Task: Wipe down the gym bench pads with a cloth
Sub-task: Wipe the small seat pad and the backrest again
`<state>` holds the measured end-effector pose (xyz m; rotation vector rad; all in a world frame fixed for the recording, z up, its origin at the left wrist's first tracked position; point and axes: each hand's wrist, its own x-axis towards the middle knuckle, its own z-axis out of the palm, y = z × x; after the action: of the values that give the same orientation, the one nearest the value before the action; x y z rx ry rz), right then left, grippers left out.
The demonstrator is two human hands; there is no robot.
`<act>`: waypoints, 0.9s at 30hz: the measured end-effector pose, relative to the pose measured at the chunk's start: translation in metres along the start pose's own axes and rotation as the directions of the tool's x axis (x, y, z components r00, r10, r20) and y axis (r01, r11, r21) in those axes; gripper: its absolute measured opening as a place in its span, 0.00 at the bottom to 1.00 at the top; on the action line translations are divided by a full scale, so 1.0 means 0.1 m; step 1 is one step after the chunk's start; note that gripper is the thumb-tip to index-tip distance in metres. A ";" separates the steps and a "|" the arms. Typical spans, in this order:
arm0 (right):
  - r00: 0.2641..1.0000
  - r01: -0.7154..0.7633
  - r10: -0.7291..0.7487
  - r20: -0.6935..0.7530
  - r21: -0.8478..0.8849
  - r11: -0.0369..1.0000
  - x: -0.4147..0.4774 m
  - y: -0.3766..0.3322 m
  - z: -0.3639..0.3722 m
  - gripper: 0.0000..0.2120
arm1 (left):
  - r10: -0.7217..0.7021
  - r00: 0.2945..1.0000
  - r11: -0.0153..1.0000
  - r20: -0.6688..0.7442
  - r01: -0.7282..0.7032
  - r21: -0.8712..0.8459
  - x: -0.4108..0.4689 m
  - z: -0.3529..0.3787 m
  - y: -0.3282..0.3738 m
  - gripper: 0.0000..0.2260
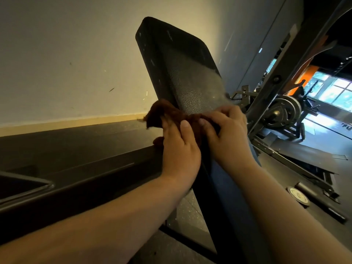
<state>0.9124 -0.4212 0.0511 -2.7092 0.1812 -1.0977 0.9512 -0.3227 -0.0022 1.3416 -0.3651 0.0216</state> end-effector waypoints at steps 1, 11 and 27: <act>0.999 -0.030 0.029 -0.015 -0.009 1.000 0.04 -0.04 -0.03 0.09 | -0.014 0.999 1.000 0.030 0.015 -0.014 -0.11 -0.01 0.00 0.24; 0.934 -0.108 0.127 0.334 -0.075 0.991 -0.40 -0.60 0.20 0.37 | -0.230 0.967 0.941 0.111 0.250 -0.228 -0.04 -0.50 0.21 0.24; 0.838 -0.191 0.277 0.470 -0.223 0.956 -1.25 -0.25 -0.18 0.48 | -0.201 0.977 0.979 0.074 0.199 0.034 -0.05 -0.65 0.20 0.09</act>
<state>0.8115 -0.3754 -0.0138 -2.9079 0.5224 -0.3030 0.9582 -0.2556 0.0037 1.4028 -0.2946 -0.1945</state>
